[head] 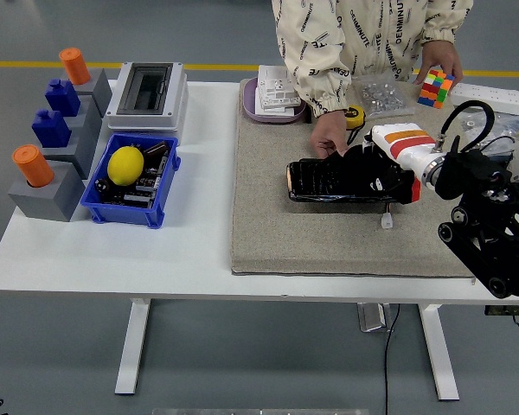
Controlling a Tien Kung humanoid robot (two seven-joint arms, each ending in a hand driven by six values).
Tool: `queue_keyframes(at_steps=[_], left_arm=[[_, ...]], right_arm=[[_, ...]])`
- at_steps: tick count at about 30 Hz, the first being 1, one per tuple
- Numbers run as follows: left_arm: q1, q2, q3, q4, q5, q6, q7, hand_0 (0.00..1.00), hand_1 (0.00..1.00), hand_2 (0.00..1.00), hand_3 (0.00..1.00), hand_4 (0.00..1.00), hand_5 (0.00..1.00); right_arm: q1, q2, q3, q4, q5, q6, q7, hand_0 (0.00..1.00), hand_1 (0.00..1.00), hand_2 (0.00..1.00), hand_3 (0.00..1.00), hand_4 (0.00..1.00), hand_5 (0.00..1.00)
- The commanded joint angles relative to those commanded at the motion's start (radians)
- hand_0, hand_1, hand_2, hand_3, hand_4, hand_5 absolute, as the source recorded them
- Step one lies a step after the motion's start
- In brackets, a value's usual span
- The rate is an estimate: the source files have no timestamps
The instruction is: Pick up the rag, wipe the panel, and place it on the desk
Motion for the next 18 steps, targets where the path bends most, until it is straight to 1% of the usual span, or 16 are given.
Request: queue_keyframes(at_steps=[7, 12, 18], left_arm=[[-0.001, -0.002, -0.006, 0.0, 0.001, 0.0, 0.0, 0.725, 0.717, 0.767, 0.629, 0.696, 0.584], [-0.001, -0.003, -0.008, 0.0, 0.0, 0.001, 0.0, 0.725, 0.717, 0.767, 0.629, 0.696, 0.584], [-0.001, -0.003, -0.009, 0.0, 0.0, 0.001, 0.001, 0.725, 0.717, 0.767, 0.628, 0.695, 0.584]], right_arm=[[-0.037, -0.046, 0.061, -0.017, -0.011, 0.001, 0.001, 0.25, 0.365, 0.409, 0.399, 0.959, 0.048], [-0.055, -0.069, 0.097, -0.024, -0.018, 0.001, 0.002, 0.25, 0.365, 0.409, 0.399, 0.959, 0.048], [-0.062, -0.079, 0.115, -0.027, -0.024, 0.001, 0.001, 0.25, 0.365, 0.409, 0.399, 0.959, 0.049]])
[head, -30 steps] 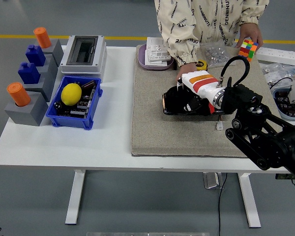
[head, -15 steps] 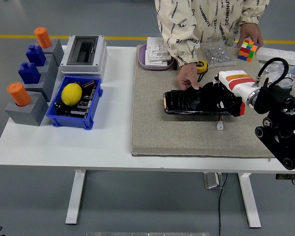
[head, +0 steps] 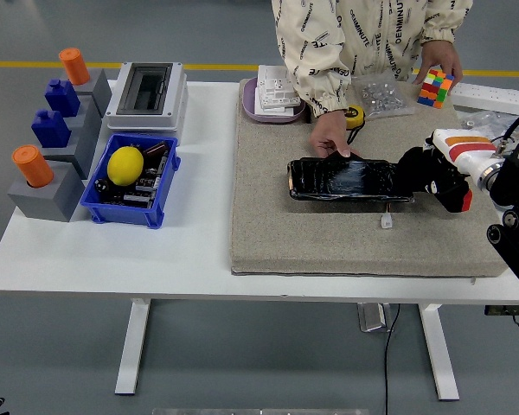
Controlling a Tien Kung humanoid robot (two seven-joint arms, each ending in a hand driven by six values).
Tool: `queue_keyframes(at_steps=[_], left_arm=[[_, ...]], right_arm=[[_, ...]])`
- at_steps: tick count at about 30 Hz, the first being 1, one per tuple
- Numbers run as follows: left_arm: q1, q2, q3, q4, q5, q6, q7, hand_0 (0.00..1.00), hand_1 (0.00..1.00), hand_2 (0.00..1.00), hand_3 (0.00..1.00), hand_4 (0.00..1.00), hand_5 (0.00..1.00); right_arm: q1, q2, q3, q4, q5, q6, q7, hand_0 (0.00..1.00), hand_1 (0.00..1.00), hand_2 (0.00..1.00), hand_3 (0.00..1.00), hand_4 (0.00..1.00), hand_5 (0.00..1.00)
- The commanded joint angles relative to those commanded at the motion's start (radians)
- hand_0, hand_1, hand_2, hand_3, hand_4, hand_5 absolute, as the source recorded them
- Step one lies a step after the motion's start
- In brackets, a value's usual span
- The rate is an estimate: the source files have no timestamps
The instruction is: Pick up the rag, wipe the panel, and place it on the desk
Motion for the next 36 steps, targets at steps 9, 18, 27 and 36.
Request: queue_keyframes(at_steps=[9, 18, 27, 36], left_arm=[[-0.003, 0.0, 0.001, 0.0, 0.0, -0.002, -0.002, 0.725, 0.716, 0.766, 0.628, 0.695, 0.585], [0.0, 0.002, 0.003, 0.0, -0.001, 0.0, -0.001, 0.727, 0.716, 0.767, 0.629, 0.695, 0.585], [0.002, 0.005, 0.01, 0.0, -0.001, 0.0, 0.0, 0.726, 0.716, 0.767, 0.629, 0.695, 0.583], [0.007, 0.01, 0.016, 0.0, -0.002, 0.0, 0.001, 0.726, 0.717, 0.767, 0.629, 0.695, 0.584]], right_arm=[[0.01, 0.011, -0.011, 0.01, 0.003, 0.0, 0.0, 0.249, 0.365, 0.409, 0.399, 0.961, 0.055], [0.03, 0.045, -0.056, 0.011, 0.011, 0.0, -0.001, 0.248, 0.365, 0.41, 0.399, 0.962, 0.056], [0.057, 0.091, -0.109, 0.016, 0.02, 0.0, -0.001, 0.248, 0.365, 0.409, 0.399, 0.963, 0.057], [0.092, 0.141, -0.186, 0.031, 0.032, -0.001, -0.003, 0.248, 0.365, 0.409, 0.398, 0.963, 0.059]])
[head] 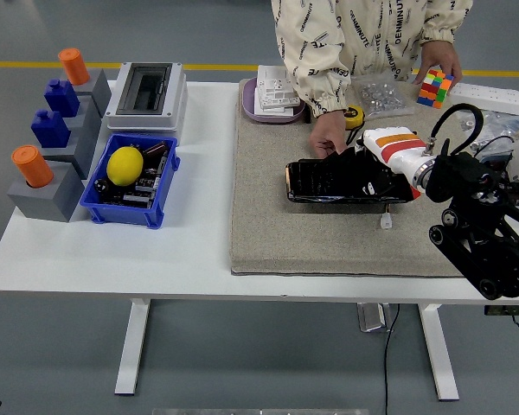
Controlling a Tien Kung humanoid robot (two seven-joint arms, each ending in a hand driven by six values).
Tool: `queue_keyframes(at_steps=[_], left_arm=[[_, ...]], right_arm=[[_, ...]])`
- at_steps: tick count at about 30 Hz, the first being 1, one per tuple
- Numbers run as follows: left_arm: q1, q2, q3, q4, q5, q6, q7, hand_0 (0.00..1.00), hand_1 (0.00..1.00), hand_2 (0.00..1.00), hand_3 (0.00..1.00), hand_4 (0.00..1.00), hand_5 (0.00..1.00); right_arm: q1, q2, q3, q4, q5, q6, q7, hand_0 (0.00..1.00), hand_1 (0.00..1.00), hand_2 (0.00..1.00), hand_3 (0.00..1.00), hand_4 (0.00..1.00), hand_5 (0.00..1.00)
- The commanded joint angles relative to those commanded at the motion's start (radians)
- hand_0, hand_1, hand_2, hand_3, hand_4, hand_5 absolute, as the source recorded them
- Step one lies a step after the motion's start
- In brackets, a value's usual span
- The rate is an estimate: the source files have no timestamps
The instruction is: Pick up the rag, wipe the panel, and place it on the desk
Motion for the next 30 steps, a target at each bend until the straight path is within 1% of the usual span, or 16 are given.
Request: queue_keyframes(at_steps=[12, 30], left_arm=[[-0.001, 0.002, 0.006, 0.0, -0.002, 0.0, 0.0, 0.725, 0.717, 0.767, 0.629, 0.695, 0.583], [-0.007, 0.003, 0.006, 0.0, -0.003, 0.0, 0.0, 0.725, 0.717, 0.767, 0.628, 0.695, 0.584]], right_arm=[[0.042, 0.054, -0.091, 0.035, 0.016, 0.0, -0.003, 0.247, 0.365, 0.409, 0.398, 0.963, 0.063], [0.073, 0.1, -0.207, 0.075, 0.036, 0.001, -0.007, 0.249, 0.366, 0.409, 0.398, 0.962, 0.067]])
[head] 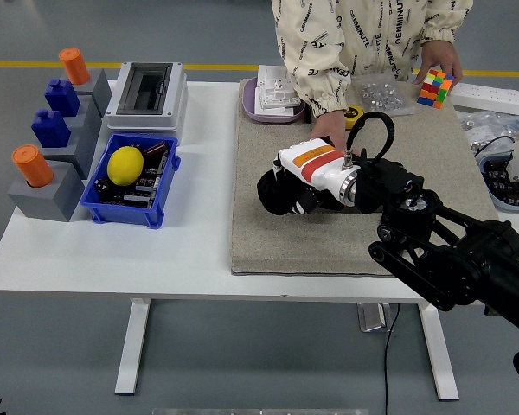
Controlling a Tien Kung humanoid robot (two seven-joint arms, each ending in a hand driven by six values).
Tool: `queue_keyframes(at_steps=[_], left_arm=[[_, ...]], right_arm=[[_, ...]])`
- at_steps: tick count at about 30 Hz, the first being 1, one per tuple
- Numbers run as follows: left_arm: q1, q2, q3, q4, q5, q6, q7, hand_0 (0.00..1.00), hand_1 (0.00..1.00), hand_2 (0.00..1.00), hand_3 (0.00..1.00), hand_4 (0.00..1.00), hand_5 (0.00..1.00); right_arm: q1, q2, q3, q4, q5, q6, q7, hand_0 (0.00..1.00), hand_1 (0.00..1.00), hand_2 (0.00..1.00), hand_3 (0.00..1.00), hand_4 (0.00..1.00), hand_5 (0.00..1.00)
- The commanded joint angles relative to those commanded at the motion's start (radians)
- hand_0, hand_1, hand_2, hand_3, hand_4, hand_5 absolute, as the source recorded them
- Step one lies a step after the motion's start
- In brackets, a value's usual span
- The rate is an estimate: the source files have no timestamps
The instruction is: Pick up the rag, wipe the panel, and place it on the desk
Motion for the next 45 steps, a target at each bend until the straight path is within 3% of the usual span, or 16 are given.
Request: queue_keyframes(at_steps=[14, 45], left_arm=[[-0.003, -0.003, -0.007, 0.0, 0.003, -0.001, -0.002, 0.725, 0.717, 0.767, 0.629, 0.696, 0.583], [-0.001, -0.01, -0.024, 0.0, 0.006, -0.001, -0.002, 0.726, 0.717, 0.766, 0.629, 0.695, 0.583]], right_arm=[[-0.008, -0.043, 0.048, -0.008, -0.008, 0.001, 0.001, 0.248, 0.366, 0.409, 0.398, 0.962, 0.068], [-0.147, -0.232, 0.257, -0.04, -0.04, 0.002, 0.005, 0.246, 0.366, 0.409, 0.399, 0.962, 0.068]])
